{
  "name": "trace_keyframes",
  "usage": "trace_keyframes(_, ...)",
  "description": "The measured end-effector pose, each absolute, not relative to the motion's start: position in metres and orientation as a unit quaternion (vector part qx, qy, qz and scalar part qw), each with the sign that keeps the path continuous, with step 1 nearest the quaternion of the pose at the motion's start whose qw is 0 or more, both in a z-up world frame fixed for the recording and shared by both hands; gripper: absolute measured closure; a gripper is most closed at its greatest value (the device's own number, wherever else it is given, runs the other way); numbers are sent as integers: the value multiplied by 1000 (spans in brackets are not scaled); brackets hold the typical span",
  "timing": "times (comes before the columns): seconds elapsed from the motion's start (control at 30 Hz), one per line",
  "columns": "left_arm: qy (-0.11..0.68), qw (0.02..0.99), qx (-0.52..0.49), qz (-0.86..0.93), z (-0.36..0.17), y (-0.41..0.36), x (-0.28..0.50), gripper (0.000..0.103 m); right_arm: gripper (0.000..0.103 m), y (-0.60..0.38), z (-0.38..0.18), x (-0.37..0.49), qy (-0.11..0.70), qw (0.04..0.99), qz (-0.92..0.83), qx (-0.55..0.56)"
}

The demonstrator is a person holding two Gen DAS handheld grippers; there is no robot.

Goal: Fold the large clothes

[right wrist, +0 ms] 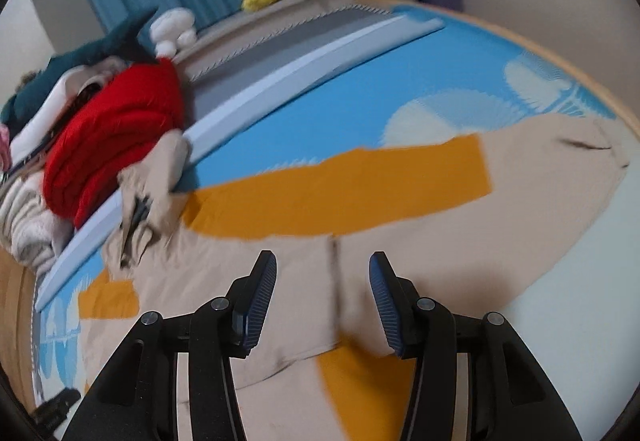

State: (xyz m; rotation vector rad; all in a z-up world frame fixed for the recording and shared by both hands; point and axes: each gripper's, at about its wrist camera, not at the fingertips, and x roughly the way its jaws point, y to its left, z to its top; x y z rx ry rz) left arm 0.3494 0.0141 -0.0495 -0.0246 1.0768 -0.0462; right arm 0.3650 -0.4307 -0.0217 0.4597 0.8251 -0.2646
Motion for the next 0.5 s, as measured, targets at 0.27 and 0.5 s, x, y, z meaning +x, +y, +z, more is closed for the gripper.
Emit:
trace_keyframes(0.27,511,858,-1,-50,-50,-13,347,69,85,-559,-36,318,369,861,-229,263)
trace_keyframes(0.5,512,856,2,-68,-60,-28,348,69,84,-681,-73,268,343,824,-290,346)
